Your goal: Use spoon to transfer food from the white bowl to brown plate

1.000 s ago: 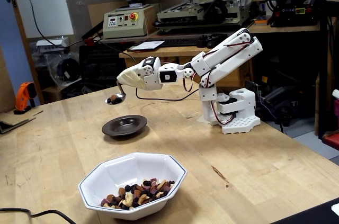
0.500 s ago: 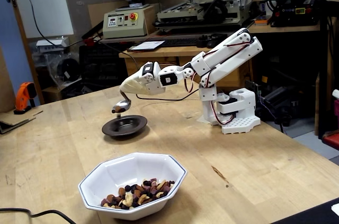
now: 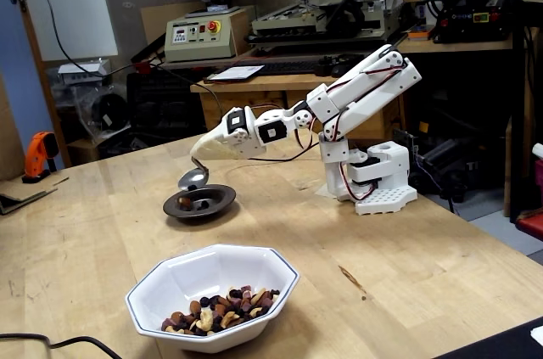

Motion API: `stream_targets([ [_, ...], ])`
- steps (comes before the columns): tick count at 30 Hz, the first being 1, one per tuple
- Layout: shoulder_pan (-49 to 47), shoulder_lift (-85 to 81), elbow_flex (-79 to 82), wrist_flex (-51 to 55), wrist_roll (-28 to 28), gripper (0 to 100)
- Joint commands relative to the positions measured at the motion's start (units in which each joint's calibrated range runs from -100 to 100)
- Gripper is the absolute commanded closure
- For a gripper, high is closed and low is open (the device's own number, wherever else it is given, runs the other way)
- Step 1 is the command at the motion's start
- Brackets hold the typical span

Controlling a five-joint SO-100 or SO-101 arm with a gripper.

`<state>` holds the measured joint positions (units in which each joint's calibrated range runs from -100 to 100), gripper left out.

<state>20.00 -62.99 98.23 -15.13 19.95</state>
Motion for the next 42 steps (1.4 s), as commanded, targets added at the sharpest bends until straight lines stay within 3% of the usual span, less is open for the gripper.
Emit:
stream_targets([
  [1,-0.37,-0.73,0.26,0.27,1.03,96],
  [7,-0.74,-0.81,0.35,0.27,2.1,96],
  [14,-0.89,-0.81,0.35,0.27,9.57,96],
  [18,-0.89,-0.81,-0.09,0.27,9.47,96],
  [36,-4.22,-1.15,-0.36,-0.52,-3.13,96],
  [42,-8.59,-12.19,-2.66,-0.04,-6.98,96],
])
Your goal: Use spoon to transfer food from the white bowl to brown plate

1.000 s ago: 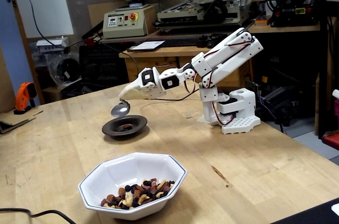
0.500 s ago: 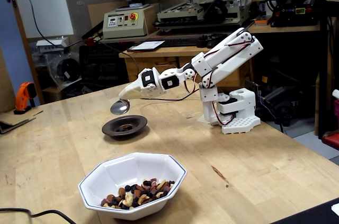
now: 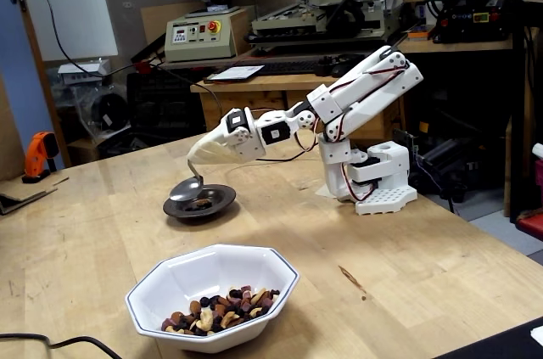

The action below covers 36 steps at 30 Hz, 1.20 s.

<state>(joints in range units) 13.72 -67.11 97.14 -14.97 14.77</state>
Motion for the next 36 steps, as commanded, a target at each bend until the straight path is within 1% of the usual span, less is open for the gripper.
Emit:
stream_targets([
  [1,-2.76,-9.7,-1.74,0.03,-2.25,96],
  [8,-7.28,-19.54,-0.94,0.11,-7.08,96],
  [13,-11.28,-22.02,-0.94,0.11,-11.87,96],
  [16,-12.83,-22.11,-0.94,0.11,-13.63,96],
  [26,-18.39,-22.11,-0.94,0.19,-16.36,96],
  [36,-18.54,-22.79,-0.94,0.19,-19.44,96],
])
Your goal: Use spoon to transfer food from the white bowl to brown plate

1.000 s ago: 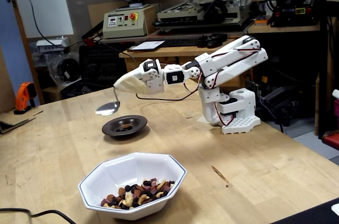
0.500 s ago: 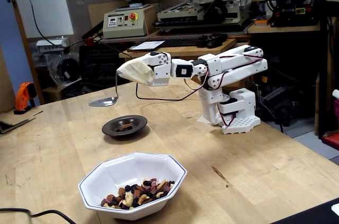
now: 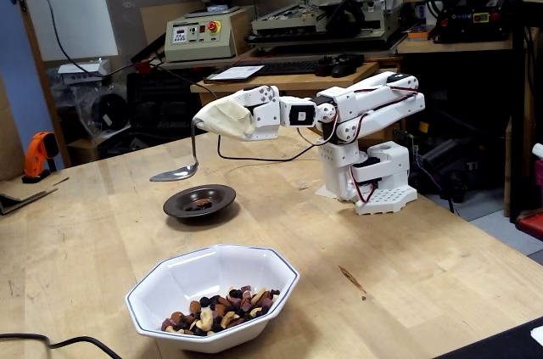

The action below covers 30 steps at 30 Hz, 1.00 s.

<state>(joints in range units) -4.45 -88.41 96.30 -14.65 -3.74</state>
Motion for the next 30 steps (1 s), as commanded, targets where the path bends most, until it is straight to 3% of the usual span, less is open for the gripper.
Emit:
stream_targets([
  [1,-0.29,-1.49,-0.63,-0.13,-1.12,96],
  [8,-0.21,-0.72,-1.34,2.87,-1.07,96],
  [21,-0.21,-1.67,-16.47,28.25,-1.03,96],
  [30,-0.21,-3.21,-20.46,35.52,-1.03,96],
])
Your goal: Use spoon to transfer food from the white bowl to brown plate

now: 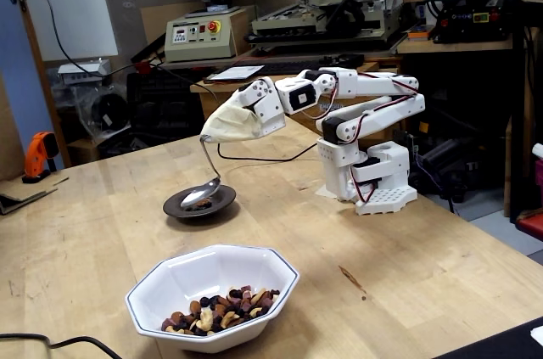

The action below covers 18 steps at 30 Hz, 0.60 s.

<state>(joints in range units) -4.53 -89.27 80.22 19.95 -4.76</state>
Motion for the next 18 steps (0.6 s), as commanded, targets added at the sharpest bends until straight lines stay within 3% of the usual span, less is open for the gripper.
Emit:
stream_targets([
  [1,0.6,-6.03,-3.94,1.95,0.0,96],
  [9,7.41,-9.19,-4.47,4.79,0.0,96],
  [18,8.53,-9.02,-3.85,2.97,0.0,96],
])
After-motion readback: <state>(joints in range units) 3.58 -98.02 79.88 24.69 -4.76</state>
